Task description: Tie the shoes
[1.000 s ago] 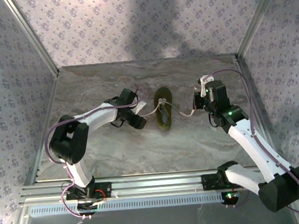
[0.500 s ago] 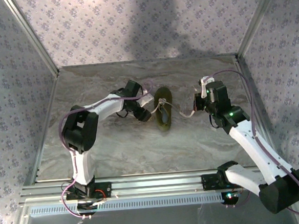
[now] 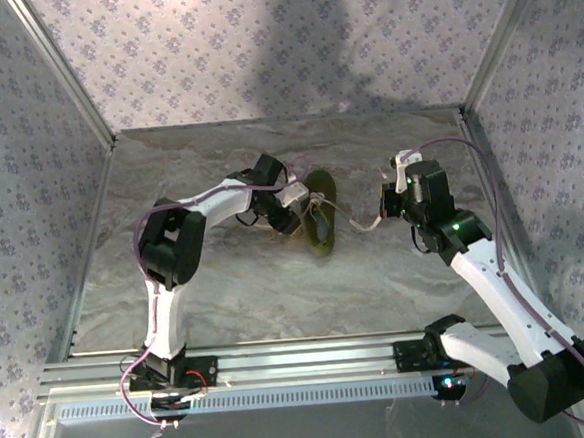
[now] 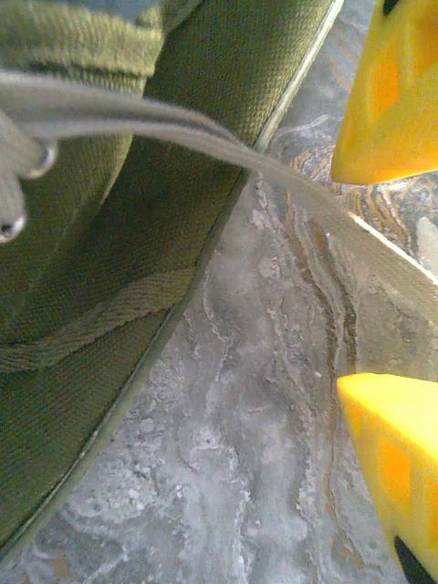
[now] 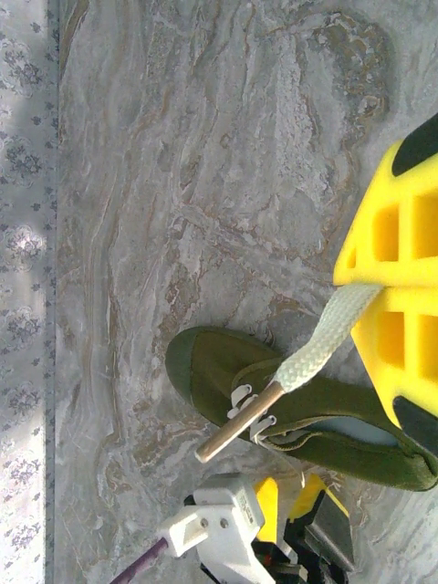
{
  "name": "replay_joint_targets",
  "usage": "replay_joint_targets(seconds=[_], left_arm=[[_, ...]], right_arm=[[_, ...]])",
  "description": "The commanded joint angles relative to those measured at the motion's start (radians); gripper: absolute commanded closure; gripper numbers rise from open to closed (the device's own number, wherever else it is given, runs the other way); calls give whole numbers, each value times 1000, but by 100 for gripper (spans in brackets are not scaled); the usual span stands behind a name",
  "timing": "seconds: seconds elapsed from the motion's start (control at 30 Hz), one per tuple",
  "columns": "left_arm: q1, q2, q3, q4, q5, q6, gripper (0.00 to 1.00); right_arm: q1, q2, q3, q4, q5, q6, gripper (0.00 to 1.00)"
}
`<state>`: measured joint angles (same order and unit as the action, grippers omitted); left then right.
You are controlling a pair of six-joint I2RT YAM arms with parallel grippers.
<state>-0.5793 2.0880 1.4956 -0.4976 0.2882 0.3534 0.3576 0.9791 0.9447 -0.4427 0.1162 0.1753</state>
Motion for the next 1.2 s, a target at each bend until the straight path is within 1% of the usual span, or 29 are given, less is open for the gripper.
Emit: replay_joint_targets(seconds=[0.0,0.03,0.1,0.17,0.27,0.3,0.47,0.6,0.77,0.9,1.03,1.17], left_arm=[[-7,26,31,-33,24,16,53],[-7,26,32,-33,27,15,59],[-8,22,35,-40,35,9,75],[-8,3,29,-36,44,-1,87],[-8,-47,5,-9,51,-33,95],[-8,-69,-7,5,57,-50,100],[-9,-162,-64,107,97,-173,100],[-9,-205,-89,196,100,-285,100],[-8,-208,-88,300,118,-416,100],[-9,-168,-55,366,125,-521,100],[-9,-123,-13,414,158,-609,100],[-13,-77,25,444,192,-673,100]], right_arm=[[-5,-18,-10,-28,2,17,100],[-5,-19,-9,-29,2,18,100],[-5,-21,-8,-32,5,16,100],[-5,-27,-7,-34,10,18,100],[-5,-33,-6,-37,18,19,100],[-4,-36,-6,-37,23,21,100],[2,-40,-11,-38,41,27,100],[6,-39,-17,-29,45,34,100],[6,-39,-18,-9,108,86,100],[6,-39,-9,22,122,121,100],[6,-45,4,72,94,123,100],[6,-58,3,168,-4,106,100]])
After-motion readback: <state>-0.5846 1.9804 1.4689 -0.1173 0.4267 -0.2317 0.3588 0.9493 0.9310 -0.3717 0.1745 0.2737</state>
